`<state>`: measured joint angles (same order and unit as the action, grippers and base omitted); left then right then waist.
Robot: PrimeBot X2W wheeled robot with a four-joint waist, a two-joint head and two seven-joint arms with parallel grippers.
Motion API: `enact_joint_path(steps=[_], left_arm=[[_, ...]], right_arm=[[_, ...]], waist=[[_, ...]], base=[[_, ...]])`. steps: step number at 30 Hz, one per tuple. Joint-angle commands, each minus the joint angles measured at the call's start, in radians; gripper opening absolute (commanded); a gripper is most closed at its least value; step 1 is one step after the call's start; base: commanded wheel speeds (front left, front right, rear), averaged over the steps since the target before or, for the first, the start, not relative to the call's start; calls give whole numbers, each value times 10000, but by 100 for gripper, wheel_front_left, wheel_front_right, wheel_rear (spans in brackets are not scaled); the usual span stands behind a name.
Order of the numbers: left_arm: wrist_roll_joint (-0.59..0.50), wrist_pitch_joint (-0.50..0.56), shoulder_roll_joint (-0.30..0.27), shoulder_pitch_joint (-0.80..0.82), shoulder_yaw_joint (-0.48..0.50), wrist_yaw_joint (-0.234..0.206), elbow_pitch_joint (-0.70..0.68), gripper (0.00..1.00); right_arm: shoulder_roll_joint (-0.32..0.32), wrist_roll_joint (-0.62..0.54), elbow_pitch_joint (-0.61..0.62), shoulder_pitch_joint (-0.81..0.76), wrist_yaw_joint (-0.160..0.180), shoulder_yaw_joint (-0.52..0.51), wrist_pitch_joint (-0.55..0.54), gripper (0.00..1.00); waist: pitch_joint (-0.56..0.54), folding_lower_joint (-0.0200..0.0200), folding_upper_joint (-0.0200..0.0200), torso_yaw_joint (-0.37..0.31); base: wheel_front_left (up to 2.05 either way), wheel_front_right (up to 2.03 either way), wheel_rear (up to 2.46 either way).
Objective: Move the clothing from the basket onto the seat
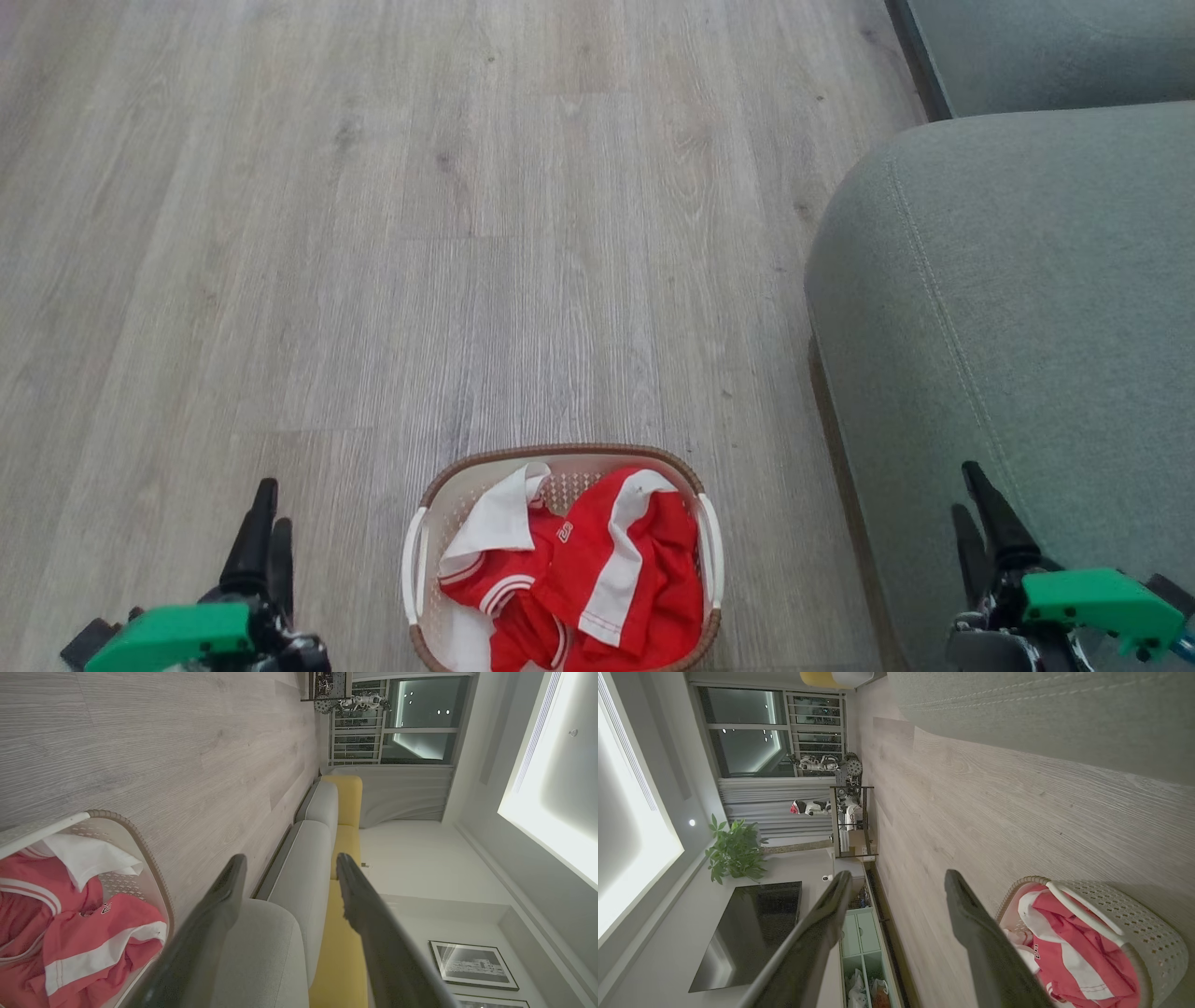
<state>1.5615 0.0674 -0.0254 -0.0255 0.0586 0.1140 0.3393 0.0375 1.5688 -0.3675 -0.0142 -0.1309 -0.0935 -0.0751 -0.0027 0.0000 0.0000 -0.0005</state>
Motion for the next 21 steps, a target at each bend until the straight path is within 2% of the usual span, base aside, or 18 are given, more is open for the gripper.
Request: enact_joint_path(steps=[1,11,21], left_arm=[[-136,-83,-89,326,-4,6,-414,100],[-1255,-374,-104,280,-201,-233,-923,100],[-2826,-667,-118,223,-498,-548,-1470,100]], right_arm=[[63,-112,384,371,0,41,107,100],[69,-1250,737,395,0,57,404,100],[74,-2783,1256,349,0,277,701,100]], waist=[[-3,0,0,1],[-51,0,0,20],[-108,0,0,24]], base=[[0,0,0],[0,0,0],[0,0,0]])
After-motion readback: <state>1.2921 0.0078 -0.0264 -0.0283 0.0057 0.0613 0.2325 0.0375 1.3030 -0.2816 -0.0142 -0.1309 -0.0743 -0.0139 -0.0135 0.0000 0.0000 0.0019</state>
